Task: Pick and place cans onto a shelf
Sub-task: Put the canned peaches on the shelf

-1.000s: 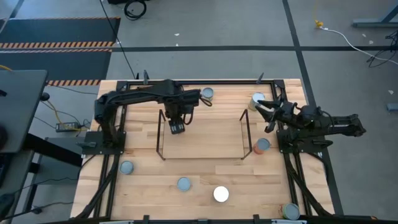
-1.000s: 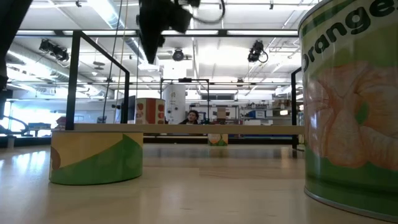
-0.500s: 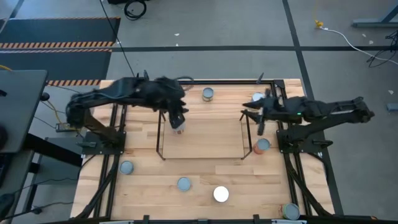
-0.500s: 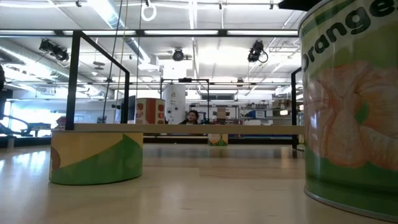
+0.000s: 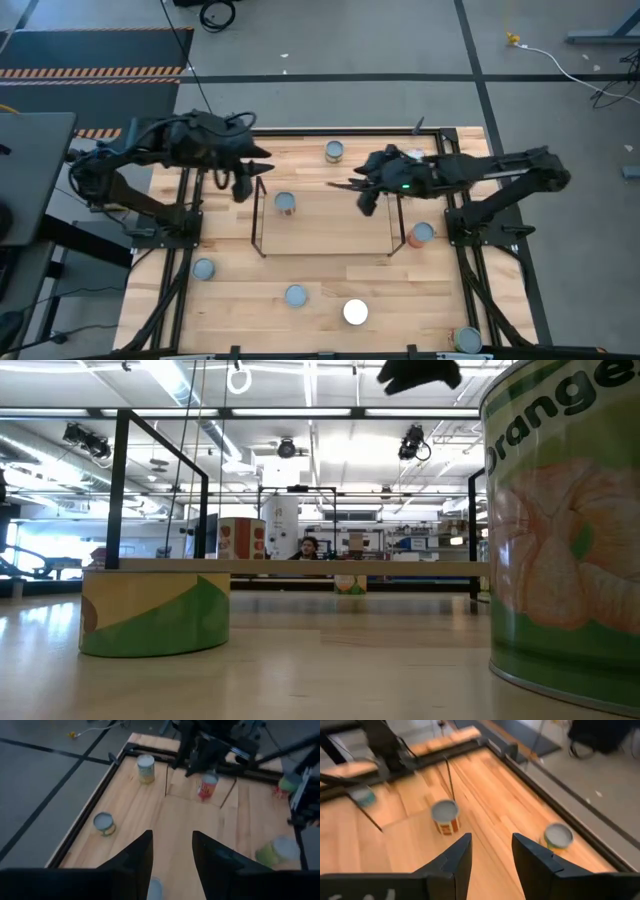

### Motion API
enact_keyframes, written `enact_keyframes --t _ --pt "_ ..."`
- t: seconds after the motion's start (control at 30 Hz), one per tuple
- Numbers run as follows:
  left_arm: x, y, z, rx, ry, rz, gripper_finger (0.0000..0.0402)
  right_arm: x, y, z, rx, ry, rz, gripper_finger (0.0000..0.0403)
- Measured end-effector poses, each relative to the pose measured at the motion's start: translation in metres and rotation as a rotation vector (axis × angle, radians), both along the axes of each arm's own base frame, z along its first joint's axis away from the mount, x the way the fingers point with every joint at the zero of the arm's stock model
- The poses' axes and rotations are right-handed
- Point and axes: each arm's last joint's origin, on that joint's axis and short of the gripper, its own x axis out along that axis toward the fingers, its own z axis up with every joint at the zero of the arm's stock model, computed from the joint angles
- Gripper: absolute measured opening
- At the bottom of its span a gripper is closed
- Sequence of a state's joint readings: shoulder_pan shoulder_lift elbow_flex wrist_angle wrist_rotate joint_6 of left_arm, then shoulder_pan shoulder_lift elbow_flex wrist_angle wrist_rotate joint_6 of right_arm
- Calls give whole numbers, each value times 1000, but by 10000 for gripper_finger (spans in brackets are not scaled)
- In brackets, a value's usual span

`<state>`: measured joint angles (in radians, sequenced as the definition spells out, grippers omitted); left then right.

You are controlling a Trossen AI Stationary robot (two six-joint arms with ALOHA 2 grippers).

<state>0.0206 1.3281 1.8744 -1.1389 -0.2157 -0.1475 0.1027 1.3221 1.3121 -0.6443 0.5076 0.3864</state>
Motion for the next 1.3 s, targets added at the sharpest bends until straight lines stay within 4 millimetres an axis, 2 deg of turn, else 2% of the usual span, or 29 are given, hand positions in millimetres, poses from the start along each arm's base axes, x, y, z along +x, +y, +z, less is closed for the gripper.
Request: enact_keyframes --t 0.13,0.23,0.4,0.63,0.8,0.97,1.17,1.3 --pt "-14 -1 7 35 -31 -23 141 28 -3 -9 -4 78 -20 168" --pt "-24 0 12 56 -62 -5 141 47 -8 -24 -8 117 -39 191" --pt "-41 -1 19 62 -107 21 141 75 -22 -57 -52 205 -62 224" --pt "-64 0 25 89 -139 83 141 104 -53 -108 -150 389 -51 225" --pt "-82 4 26 136 -132 214 141 108 -99 -137 -5 448 -47 227" --pt "-88 6 30 171 -167 315 142 102 -147 -141 79 430 -94 232" --pt "-69 14 35 243 -223 494 141 96 -194 -137 -26 373 -31 236" --pt "-46 20 37 253 -264 519 142 92 -217 -154 -15 397 -4 236"
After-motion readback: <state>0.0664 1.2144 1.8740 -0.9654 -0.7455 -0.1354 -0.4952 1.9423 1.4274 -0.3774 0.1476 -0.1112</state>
